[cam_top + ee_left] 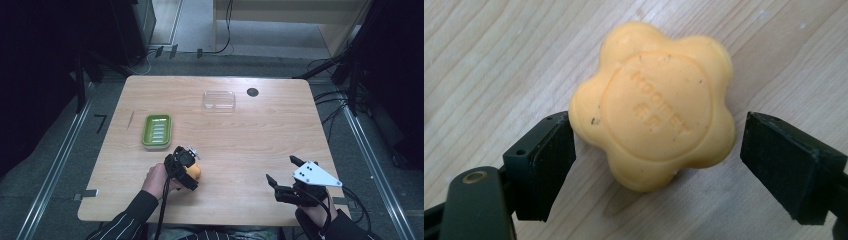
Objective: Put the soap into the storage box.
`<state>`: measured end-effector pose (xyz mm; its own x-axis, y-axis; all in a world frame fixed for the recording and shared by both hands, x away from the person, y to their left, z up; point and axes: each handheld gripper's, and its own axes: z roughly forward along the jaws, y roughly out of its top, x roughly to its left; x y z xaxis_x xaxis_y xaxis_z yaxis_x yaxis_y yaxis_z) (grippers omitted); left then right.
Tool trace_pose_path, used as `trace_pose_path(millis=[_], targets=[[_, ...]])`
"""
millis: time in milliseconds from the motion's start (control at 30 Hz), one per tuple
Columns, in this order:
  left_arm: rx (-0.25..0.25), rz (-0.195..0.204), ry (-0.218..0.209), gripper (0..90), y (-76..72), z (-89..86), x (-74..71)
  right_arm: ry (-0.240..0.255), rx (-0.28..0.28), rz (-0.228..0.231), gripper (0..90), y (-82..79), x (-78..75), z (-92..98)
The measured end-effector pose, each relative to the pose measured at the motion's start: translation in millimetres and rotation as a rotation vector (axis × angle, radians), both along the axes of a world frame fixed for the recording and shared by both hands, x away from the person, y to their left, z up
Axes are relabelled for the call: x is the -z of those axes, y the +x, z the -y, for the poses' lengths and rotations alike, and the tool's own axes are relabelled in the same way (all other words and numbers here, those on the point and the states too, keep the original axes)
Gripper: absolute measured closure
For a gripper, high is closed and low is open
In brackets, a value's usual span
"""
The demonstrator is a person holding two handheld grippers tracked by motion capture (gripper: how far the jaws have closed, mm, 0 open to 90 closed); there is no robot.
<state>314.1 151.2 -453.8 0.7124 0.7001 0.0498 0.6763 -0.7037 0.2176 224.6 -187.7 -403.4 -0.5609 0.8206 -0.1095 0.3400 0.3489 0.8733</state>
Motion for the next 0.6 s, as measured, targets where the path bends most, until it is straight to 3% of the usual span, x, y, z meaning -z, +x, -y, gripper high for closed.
trace_pose_path(millis=[100, 267, 433, 600], targets=[[-0.031, -0.008, 0.007, 16.6, -2.8, 0.4, -1.7, 0.002, 0.001, 0.000, 13.6, 0.0, 0.0, 0.2], [-0.040, -0.002, 0.009, 22.6, -2.7, -1.0, -2.6, 0.005, 0.001, 0.001, 13.6, 0.0, -0.1, 0.6], [-0.030, -0.012, -0.016, 27.5, 0.3, -6.1, -2.3, 0.004, 0.001, 0.000, 13.6, 0.1, -0.1, 0.5], [-0.017, -0.014, -0.008, 29.6, 0.2, -7.1, -3.2, 0.002, -0.001, 0.000, 13.6, 0.0, -0.1, 0.2]])
